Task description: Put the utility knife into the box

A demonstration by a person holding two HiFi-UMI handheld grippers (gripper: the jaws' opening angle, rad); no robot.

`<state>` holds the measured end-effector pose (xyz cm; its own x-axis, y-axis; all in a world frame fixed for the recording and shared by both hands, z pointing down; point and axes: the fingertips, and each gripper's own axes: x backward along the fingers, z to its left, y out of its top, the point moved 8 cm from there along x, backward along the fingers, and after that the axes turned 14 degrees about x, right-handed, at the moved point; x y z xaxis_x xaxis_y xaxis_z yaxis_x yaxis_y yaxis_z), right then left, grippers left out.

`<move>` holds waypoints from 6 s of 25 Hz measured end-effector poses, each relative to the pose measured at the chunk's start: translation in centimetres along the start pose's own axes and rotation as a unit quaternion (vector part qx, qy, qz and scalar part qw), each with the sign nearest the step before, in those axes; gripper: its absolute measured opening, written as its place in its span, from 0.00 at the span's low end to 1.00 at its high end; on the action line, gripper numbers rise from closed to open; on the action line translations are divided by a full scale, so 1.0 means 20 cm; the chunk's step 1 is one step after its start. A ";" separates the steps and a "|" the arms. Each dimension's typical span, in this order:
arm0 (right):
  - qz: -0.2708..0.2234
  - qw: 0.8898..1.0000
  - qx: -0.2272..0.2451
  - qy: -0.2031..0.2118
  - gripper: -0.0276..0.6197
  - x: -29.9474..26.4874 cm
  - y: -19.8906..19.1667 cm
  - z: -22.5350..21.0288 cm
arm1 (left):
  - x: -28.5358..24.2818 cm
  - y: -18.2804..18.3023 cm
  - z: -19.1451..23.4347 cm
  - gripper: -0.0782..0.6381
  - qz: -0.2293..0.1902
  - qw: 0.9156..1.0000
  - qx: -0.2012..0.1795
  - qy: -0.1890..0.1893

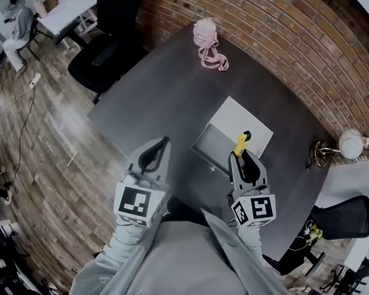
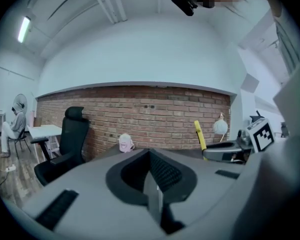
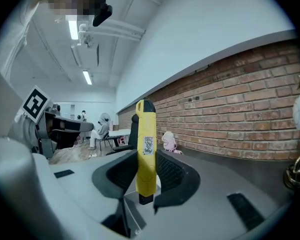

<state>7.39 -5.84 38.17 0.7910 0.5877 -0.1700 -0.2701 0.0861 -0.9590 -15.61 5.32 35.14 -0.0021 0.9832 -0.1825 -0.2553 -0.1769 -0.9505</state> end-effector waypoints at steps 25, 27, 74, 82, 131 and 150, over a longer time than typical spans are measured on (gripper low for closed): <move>0.081 0.970 -0.033 -0.227 0.24 0.10 -0.01 -0.13 | -0.75 0.14 -0.18 0.14 0.075 0.960 -0.034 -0.269; 0.088 0.965 -0.035 -0.244 0.24 0.10 -0.01 -0.12 | -0.78 0.14 -0.20 0.14 0.082 0.953 -0.038 -0.288; 0.264 0.958 0.103 -0.037 0.24 -0.17 -0.44 -0.07 | -0.81 -0.18 -0.12 0.14 0.153 0.948 -0.029 -0.277; 0.329 0.926 0.173 0.060 0.24 -0.28 -0.62 -0.01 | -0.80 -0.24 -0.08 0.14 0.167 0.947 -0.025 -0.272; 0.385 0.900 0.131 0.157 0.24 -0.38 -0.77 -0.04 | -0.84 -0.22 -0.06 0.14 0.163 0.951 -0.030 -0.261; 0.269 0.961 0.064 0.004 0.24 -0.09 -0.34 -0.18 | -0.72 -0.09 -0.13 0.14 0.122 0.952 -0.051 -0.275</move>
<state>9.79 -10.43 44.18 0.5222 0.5681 -0.6361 -0.7063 -0.1300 -0.6959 -12.65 -8.67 38.77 -0.5619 0.7821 -0.2695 -0.0866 -0.3796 -0.9211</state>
